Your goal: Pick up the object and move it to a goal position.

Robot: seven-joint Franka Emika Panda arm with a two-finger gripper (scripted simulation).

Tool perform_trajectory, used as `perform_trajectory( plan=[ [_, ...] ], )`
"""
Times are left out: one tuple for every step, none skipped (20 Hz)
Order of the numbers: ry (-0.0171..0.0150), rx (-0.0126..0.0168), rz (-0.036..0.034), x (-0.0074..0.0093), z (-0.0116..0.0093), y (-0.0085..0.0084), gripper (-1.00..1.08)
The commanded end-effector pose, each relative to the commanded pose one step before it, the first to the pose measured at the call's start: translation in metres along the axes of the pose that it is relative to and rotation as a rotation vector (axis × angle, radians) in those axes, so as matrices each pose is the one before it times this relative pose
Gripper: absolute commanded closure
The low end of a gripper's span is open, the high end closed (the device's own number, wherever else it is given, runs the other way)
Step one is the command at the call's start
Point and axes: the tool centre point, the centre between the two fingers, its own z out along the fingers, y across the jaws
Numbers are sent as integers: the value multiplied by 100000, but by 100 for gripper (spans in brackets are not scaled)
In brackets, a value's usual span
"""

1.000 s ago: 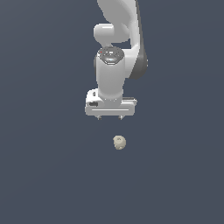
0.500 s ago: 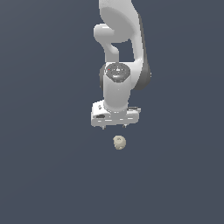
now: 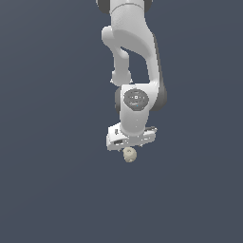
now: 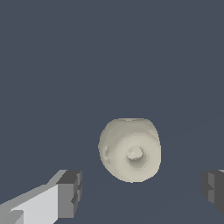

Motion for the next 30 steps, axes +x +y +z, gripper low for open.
perform_trajectory(
  plan=[
    [147, 237, -1490, 387, 631, -281, -92],
    [8, 64, -346, 80, 160, -72, -92],
    [6, 46, -245, 57, 114, -50, -92],
    [3, 26, -136, 33, 69, -23, -92],
    [2, 13, -68, 14, 23, -22, -92],
    [-117, -27, 276, -101, -80, 31, -92],
    [0, 0, 0, 0, 38, 1, -92],
    [0, 0, 0, -1, 114, 3, -92],
    [0, 0, 0, -1, 190, 5, -92],
    [0, 0, 0, -2, 265, 7, -92],
    [0, 0, 0, -4, 339, 8, -92],
    [26, 6, -64, -1, 396, -32, -92],
    [0, 0, 0, -10, 485, 11, -92],
    [26, 6, -64, -7, 539, -29, -92],
    [0, 0, 0, -15, 608, 13, -92],
    [26, 7, -64, -8, 534, -29, -92],
    [0, 0, 0, -8, 470, 11, -92],
    [26, 6, -64, 5, 373, -31, -92],
    [0, 0, 0, 7, 310, 10, -92],
    [0, 0, 0, 17, 230, 9, -92],
    [0, 0, 0, 27, 149, 9, -92],
    [0, 0, 0, 37, 69, 8, -92],
    [0, 0, 0, 40, -1, 7, -92],
    [0, 0, 0, 16, -14, 3, -92],
    [0, 0, 0, 0, 0, 0, 108],
    [0, 0, 0, 0, 0, 0, 108],
    [0, 0, 0, 0, 0, 0, 108],
    [0, 0, 0, 0, 0, 0, 108],
    [0, 0, 0, 0, 0, 0, 108],
    [0, 0, 0, 0, 0, 0, 108]
  ],
)
